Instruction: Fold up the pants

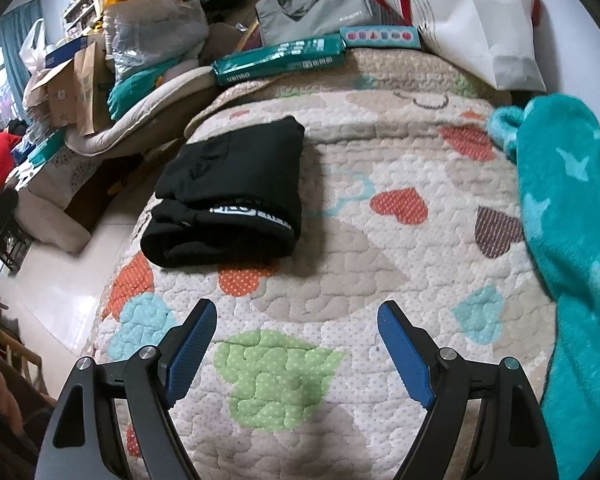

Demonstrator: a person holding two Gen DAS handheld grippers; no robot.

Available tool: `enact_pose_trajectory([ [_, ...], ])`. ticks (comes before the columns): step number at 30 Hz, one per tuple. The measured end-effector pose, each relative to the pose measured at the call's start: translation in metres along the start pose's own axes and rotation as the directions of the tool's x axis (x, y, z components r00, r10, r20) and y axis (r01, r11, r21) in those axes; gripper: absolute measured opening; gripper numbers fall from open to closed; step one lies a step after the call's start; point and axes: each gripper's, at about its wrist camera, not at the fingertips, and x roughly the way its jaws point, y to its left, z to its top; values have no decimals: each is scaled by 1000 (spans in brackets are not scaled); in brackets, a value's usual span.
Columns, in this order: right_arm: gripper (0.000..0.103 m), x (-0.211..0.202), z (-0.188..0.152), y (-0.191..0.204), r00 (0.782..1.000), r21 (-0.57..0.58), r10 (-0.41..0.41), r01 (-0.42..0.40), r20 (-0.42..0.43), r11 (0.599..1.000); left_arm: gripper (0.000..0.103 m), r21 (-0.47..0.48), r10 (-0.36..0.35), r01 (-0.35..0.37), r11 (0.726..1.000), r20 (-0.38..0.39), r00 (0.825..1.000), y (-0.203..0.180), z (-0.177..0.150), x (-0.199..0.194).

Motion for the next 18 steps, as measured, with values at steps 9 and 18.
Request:
enact_pose_trajectory([
  [9,87,-3,-3,19,1000,-70,2,-1,11,998,103,35,-117,128,991,-224,968,-15,-14,30],
  [18,88,2,-5,18,1000,-58,2,-3,-15,998,103,-118,-229,196,974,-477,849,-11,-43,62],
])
